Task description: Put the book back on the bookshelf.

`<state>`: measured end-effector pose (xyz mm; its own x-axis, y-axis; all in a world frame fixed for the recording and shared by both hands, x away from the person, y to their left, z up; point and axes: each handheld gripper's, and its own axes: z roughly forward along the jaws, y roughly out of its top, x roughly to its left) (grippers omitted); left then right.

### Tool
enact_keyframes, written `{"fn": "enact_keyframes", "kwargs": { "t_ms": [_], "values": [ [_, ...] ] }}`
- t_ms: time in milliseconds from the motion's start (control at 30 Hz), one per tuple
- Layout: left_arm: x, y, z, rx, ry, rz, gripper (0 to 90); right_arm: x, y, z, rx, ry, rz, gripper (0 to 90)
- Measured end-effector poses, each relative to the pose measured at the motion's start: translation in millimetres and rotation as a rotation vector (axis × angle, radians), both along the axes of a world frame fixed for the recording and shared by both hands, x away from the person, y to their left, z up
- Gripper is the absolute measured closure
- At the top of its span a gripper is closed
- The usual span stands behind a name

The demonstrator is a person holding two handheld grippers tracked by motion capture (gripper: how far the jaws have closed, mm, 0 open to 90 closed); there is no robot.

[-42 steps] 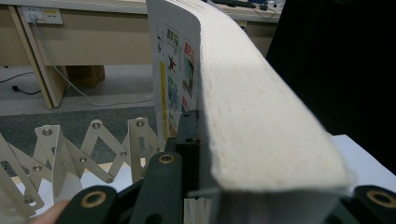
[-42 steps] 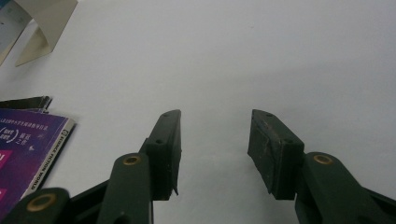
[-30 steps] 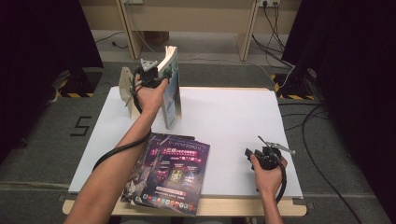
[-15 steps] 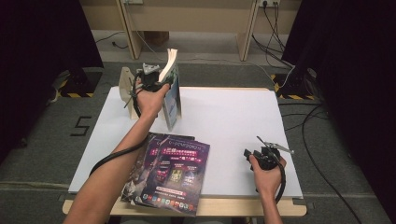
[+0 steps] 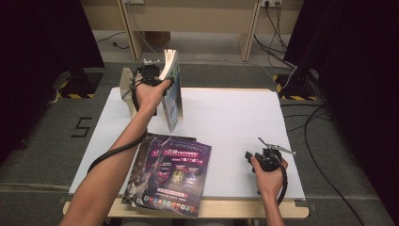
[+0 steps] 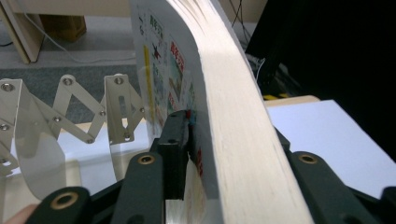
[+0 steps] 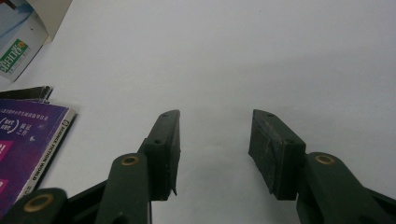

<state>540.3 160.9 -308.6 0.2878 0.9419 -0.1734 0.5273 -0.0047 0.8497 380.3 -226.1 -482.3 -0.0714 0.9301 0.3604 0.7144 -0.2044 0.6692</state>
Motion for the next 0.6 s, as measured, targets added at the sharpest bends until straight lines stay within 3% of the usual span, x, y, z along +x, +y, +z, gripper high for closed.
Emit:
{"fn": "enact_keyframes", "kwargs": {
  "t_ms": [100,300,500,600],
  "values": [
    [2.4,-2.3,2.8,0.042,0.032,0.004,69.7,0.4,0.3,-0.7,0.002,0.0,0.0,53.3],
    [5.4,-9.2,8.3,0.103,0.07,-0.002,72.8,1.4,-0.2,-2.2,0.0,0.011,0.007,53.1],
    [4.3,-12.9,4.1,0.082,0.025,-0.008,73.5,0.8,-1.0,-1.4,0.002,0.009,0.006,53.1],
    [5.7,-11.0,0.6,0.076,-0.013,0.013,73.7,0.7,-2.0,-1.0,-0.001,0.001,0.004,53.2]
  ]
}}
